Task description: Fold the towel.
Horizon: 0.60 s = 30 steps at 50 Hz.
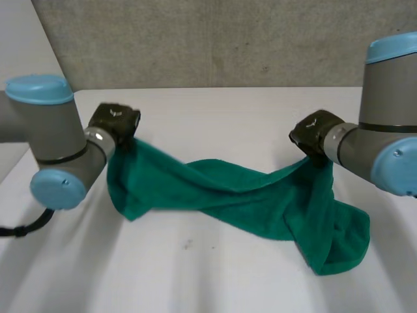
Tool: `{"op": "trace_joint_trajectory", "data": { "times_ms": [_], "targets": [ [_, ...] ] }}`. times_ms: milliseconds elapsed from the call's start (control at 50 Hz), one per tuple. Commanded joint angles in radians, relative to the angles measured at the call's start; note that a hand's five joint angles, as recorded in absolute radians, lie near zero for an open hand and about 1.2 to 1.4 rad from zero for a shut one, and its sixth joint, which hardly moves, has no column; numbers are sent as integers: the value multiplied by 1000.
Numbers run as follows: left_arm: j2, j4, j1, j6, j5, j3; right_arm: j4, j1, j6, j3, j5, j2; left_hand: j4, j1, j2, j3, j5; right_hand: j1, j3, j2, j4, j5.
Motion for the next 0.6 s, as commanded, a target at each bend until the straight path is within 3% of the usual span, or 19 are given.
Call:
{"op": "trace_joint_trajectory", "data": {
  "times_ms": [20,80,100,180,320,600],
  "targets": [
    [-8,274,1,2,-10,278,-158,4,54,-306,108,49,202,257,203,204,268,413,211,223,204,230],
    [40,425,1,1,-26,307,-307,7,141,-435,162,42,202,257,203,204,268,413,211,223,204,230],
    [73,533,2,1,-45,309,-386,8,190,-449,179,16,202,257,203,204,268,413,211,223,204,230],
    [130,681,2,-2,-79,288,-551,-8,267,-350,184,-141,202,257,203,204,268,413,211,223,204,230],
    [166,656,12,-15,-84,159,-648,-5,274,-6,115,-307,202,257,203,204,268,413,211,223,204,230],
    [173,643,28,-134,-78,-304,-639,6,284,447,81,-268,202,257,203,204,268,413,211,223,204,230]
  ]
}}
